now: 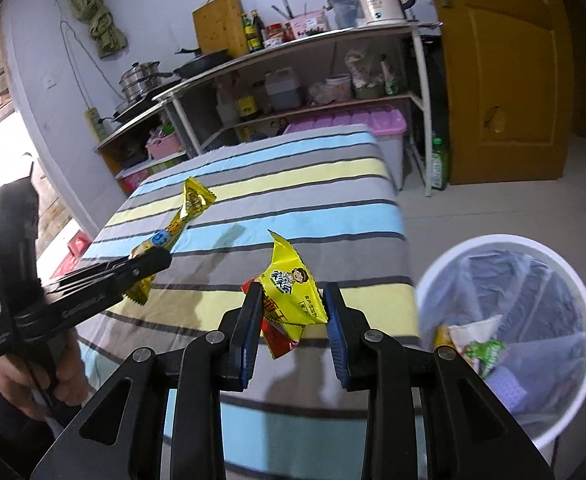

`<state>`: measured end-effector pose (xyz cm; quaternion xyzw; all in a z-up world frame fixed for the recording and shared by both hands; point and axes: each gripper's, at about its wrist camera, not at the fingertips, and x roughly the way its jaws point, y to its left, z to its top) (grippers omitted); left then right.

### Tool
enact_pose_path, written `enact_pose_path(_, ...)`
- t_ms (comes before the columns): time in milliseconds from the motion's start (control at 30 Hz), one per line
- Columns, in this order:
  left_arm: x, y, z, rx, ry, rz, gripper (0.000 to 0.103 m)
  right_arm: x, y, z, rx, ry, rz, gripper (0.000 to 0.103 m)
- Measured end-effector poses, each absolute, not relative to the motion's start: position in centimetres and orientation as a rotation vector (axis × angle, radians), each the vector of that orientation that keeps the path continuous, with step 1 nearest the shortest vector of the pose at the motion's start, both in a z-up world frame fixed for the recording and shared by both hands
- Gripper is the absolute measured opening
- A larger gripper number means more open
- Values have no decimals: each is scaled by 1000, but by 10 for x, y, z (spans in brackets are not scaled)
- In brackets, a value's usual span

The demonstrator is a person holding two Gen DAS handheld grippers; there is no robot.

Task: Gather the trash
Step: 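Grasp the long yellow bag with the left gripper while the right gripper grasps the yellow chip bag, then carry both yellow bags over the bin and release both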

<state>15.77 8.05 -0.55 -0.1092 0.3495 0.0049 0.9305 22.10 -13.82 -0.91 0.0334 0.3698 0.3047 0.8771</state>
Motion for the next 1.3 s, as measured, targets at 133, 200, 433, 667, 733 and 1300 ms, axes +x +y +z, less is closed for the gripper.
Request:
enact_pose_path(133,150,57,6,-208,696,-51,22,210,-158,-1,78,750,602,32)
enact_pose_path(200,147,44,11,-198,687,-82,22,204,-168,3,81,739,583,32)
enact_pose_path(433,145,7,26,-170,661,-176,22,191,-199,13,92,707,528,32)
enact_pose_path(667,148,-18,31,-149,654,-235,22,186,-225,16,108,689,478,32)
enact_pose_path(733,149,-24,30,-143,655,-246,22,186,-231,16,113,686,466,32)
enact_pose_path(1300,171,-78,17,-91,692,-330,22,197,-274,-3,170,708,385,32)
